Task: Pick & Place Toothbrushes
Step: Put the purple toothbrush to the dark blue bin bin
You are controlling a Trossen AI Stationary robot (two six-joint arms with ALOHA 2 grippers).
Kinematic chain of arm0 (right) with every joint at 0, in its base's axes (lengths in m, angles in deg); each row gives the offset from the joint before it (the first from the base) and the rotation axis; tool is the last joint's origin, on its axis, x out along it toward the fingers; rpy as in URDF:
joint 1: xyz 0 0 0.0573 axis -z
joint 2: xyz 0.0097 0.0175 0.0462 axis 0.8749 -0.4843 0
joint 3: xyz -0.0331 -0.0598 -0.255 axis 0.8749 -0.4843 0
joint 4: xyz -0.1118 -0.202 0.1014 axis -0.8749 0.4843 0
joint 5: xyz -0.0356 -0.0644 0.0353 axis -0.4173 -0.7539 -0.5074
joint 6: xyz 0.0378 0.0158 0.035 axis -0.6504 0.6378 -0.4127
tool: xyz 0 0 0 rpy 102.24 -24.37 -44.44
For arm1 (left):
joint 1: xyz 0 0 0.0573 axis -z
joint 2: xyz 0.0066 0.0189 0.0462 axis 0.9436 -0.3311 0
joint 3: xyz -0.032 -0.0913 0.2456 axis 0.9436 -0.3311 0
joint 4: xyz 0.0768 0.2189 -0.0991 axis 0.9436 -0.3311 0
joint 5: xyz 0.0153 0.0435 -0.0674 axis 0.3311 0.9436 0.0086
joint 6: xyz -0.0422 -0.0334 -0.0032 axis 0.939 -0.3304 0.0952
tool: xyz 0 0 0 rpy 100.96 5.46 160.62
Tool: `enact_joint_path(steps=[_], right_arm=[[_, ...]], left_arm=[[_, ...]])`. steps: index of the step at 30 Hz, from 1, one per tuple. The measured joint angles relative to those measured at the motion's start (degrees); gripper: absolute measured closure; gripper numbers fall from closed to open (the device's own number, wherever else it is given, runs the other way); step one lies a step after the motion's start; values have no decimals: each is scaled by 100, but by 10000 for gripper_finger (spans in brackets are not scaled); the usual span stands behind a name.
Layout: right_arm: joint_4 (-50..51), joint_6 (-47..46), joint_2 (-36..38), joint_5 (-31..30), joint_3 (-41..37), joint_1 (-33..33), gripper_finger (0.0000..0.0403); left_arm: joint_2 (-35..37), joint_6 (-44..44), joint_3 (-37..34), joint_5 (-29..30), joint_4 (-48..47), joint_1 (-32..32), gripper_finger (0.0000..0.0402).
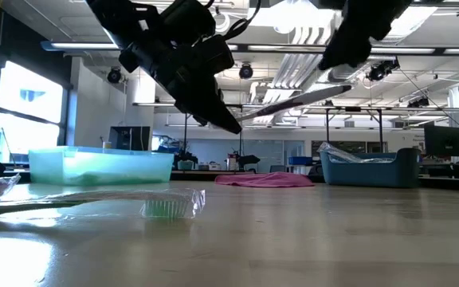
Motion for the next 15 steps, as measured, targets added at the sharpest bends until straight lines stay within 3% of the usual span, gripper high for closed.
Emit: enact_joint_path(steps=[5,12,15], right_arm=[[68,0,862,11,2,-2,270],[177,34,2040,22,2,-2,285],[172,233,2438,9,4,-2,289]], left_arm=[[0,1,-2,14,351,-4,381],[232,159,-2,-35,1714,-357,381],[386,458,-2,-384,2206,-636,382]])
